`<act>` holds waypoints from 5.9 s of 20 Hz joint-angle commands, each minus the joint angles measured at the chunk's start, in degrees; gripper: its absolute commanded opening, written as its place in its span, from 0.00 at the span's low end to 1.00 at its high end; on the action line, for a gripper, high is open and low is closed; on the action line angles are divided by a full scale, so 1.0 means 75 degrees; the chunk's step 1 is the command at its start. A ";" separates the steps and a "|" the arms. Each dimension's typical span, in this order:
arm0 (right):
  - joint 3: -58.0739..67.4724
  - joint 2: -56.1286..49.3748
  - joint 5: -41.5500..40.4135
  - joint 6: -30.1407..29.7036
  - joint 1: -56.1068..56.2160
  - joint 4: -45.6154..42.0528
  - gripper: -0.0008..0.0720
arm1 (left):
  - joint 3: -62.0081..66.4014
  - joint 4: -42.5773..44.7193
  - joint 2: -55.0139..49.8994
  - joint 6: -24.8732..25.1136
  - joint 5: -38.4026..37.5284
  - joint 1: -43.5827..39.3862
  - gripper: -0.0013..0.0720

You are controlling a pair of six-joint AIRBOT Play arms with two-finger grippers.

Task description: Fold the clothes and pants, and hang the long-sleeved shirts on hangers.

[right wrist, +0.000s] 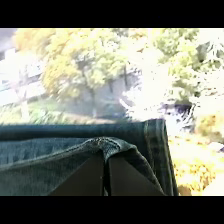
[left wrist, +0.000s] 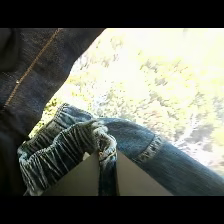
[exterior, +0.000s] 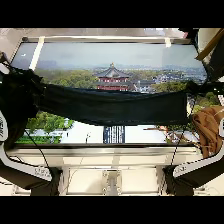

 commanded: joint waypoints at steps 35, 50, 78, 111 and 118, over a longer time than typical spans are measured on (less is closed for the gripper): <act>-0.0242 -0.0901 0.2632 -0.1533 -0.1836 0.0592 0.73 | 0.0446 -0.0003 0.0443 0.2809 0.1096 -0.5254 0.80; -0.0883 -0.1037 0.3395 -0.2538 -0.1105 0.3185 0.06 | 0.0446 -0.0321 0.0076 0.2806 0.1422 -0.5645 0.42; -0.0883 0.0213 -0.3523 -0.0440 0.7659 0.4447 0.07 | 0.0446 0.0175 0.0947 0.1574 -0.1177 -0.3561 0.06; -0.3214 -0.0286 -0.0871 -0.0501 0.3905 0.5214 0.85 | 0.0443 0.0207 0.1093 0.1915 -0.1632 -0.3433 0.06; -0.3214 0.0122 0.0219 -0.0402 0.4963 0.5068 0.06 | 0.0417 0.0784 0.1067 0.1912 -0.2130 -0.3430 0.06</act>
